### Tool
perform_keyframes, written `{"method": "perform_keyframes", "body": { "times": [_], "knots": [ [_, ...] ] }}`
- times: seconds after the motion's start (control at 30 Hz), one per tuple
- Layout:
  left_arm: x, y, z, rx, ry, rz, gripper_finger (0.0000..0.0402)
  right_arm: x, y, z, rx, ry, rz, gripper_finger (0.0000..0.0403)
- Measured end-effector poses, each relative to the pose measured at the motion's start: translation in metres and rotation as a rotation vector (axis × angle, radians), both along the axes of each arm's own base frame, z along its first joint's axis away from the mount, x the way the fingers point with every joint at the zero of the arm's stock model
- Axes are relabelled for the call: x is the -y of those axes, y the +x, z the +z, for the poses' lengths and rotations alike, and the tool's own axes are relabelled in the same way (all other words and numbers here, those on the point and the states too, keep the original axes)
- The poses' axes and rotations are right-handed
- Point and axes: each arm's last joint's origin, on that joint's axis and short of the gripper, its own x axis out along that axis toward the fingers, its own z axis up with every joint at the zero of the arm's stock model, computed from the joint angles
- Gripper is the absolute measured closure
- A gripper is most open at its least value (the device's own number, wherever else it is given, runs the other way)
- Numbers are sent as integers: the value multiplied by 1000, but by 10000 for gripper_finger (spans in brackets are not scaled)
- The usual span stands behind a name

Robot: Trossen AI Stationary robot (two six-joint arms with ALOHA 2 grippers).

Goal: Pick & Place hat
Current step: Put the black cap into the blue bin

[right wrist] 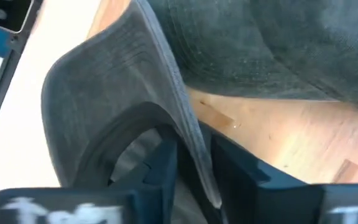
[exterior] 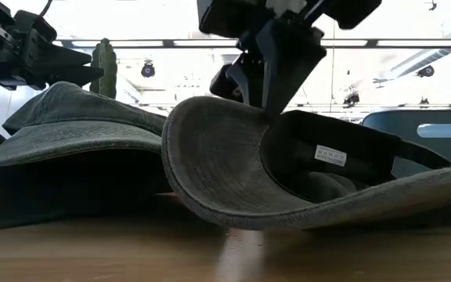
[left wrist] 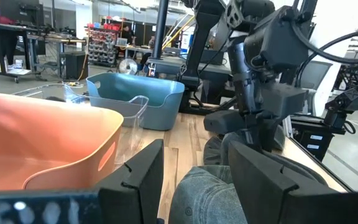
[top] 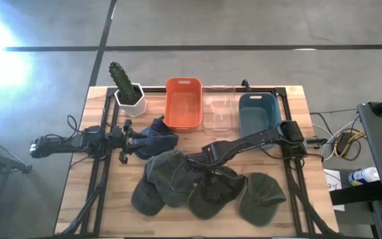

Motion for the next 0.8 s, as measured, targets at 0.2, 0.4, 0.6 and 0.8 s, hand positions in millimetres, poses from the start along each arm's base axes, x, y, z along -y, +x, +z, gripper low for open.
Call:
{"method": "perform_keyframes", "body": {
  "times": [0.2, 0.4, 0.6, 0.8],
  "knots": [
    [0, 0, 0, 0, 0, 0, 227, -1, -4, -11, -48, 3, -51, 355],
    [0, 0, 0, 0, 0, 0, 227, 2, -13, 19, 27, -52, -115, 387],
    [0, 0, 0, 0, 0, 0, 227, 13, -44, 57, 81, -88, -262, 389],
    [0, 0, 0, 0, 0, 0, 227, 27, -92, 83, 121, -147, -479, 390]
  ]
}}
